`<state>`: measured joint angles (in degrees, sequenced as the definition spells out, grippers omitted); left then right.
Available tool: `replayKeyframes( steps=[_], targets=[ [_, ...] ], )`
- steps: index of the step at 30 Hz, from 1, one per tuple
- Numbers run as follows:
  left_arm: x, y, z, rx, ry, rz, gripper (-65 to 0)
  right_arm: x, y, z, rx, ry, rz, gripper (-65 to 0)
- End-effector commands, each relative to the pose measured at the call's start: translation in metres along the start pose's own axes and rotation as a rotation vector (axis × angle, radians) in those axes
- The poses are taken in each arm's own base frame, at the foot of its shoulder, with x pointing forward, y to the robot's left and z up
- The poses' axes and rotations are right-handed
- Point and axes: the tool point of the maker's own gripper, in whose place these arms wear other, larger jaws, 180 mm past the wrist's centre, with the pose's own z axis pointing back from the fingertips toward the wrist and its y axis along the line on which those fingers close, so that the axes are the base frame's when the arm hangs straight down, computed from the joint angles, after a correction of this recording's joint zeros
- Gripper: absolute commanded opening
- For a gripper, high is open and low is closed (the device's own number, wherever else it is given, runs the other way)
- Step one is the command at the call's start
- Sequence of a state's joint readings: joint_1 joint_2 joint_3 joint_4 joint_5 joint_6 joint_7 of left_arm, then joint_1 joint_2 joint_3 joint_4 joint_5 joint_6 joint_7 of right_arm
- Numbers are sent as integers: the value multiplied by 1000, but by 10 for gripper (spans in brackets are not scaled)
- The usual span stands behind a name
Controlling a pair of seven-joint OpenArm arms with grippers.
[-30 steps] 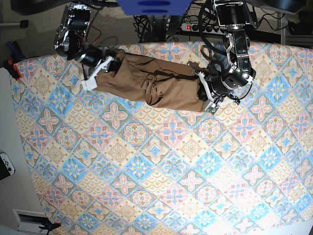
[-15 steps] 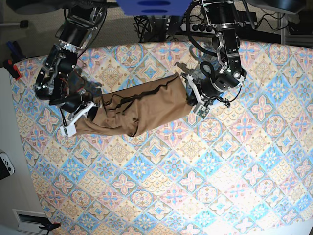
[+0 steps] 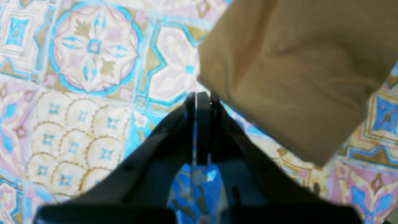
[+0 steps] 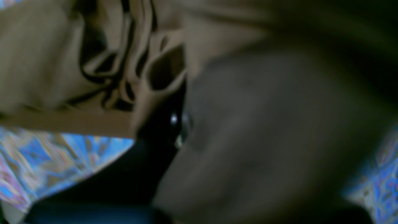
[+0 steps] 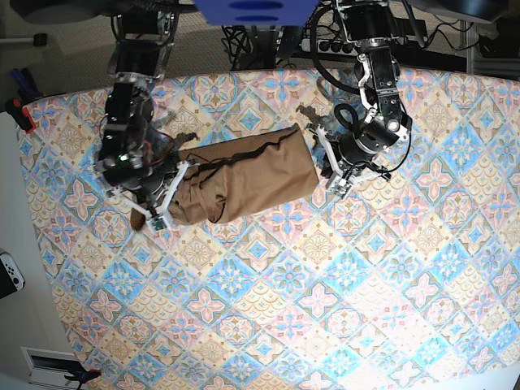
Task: Layout the t-shirt on the table in an organized manner, then fold the t-shirt properly
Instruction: 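Fold the bundle end with the right gripper toward the left gripper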
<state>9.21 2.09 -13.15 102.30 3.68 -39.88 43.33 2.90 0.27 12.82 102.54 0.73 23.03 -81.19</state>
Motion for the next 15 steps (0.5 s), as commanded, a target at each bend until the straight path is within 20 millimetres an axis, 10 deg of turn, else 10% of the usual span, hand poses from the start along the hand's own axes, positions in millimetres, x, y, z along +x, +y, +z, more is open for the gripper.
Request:
replayKeyframes(
  steps=[1, 15],
  targets=[
    [15, -4, 0, -10, -46, -14, -650, 27, 5, 11, -9, -84, 32, -650],
    [2, -39, -20, -106, 18, -58, -650, 74, 70, 35, -323, -88, 518, -650]
  ],
)
